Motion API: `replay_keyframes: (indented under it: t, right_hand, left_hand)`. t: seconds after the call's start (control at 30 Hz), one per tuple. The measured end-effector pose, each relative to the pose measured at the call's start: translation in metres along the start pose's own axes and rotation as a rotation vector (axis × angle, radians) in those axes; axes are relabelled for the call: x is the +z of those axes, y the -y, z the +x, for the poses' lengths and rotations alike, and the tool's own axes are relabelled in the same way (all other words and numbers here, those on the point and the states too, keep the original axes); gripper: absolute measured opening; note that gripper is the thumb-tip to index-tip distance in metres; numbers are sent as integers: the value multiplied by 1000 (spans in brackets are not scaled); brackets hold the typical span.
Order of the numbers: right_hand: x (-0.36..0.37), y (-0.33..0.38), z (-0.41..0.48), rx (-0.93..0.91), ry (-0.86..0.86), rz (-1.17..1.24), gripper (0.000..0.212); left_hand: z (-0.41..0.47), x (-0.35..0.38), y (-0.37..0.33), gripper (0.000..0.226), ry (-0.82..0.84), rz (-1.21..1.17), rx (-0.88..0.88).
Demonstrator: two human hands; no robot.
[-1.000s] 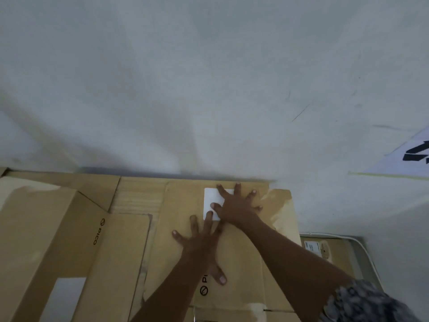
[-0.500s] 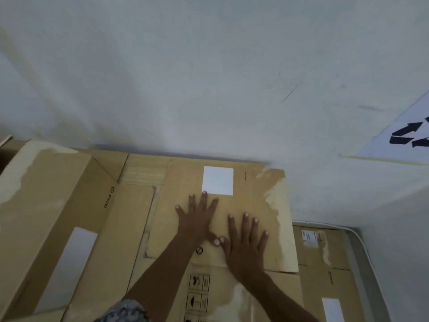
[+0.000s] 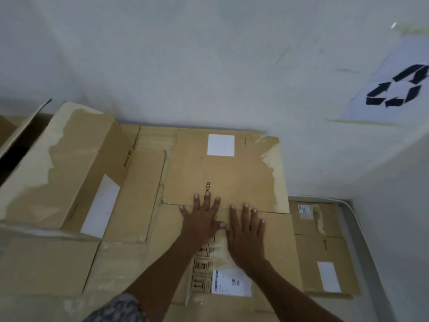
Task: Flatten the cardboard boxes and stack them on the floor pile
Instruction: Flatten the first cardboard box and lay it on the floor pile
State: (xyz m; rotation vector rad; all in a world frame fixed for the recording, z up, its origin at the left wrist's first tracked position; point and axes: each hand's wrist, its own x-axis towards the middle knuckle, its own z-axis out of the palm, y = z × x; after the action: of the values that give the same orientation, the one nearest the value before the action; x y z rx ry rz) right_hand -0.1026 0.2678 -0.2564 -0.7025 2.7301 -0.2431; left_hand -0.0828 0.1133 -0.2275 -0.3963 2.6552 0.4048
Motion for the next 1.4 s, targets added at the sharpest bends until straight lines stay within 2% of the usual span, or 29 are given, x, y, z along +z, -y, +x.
replay_keyframes:
  t: [0.07,0.13,0.2,0.33,0.43,0.53,0.63,0.9,1.1,1.17,1.4]
  right_hand:
    - [11,-4,-42,-12,-42,-37,71]
    - [18,-8,-71,-38,9,-53,81]
    - [22,-10,-81,-32,-22,-60,85]
    - [21,-2,-79,18,68,-66,87]
    - [9,-2,-75,-25,151,-88,108]
    - [-6,-9,-82,-112,241,-77,131]
    - [-8,-17,-97,-157,258,-104,125]
    - [-1,-15,-126,-112,233,-131,106]
    - [-7,-15,-126,-144,323,-151,116]
    - [-7,-23,-127,-181,298,-174,116]
    - [-15,-22,-128,-223,281,-217,111]
  left_hand:
    - [-4,-5,7,68,-18,-113,47]
    - [-23,-6,16,55,-92,-253,89]
    - [-55,11,22,51,-158,-202,156]
    - [-122,71,25,90,-79,165,271]
    - [-135,80,28,113,2,200,287]
    - [-133,65,27,117,78,211,282]
    - [-133,58,22,115,109,227,272]
    - [-132,65,23,115,107,219,239]
    - [-130,48,35,123,222,203,337]
    - [-129,39,36,122,250,188,342]
    - [-131,27,28,115,209,417,392]
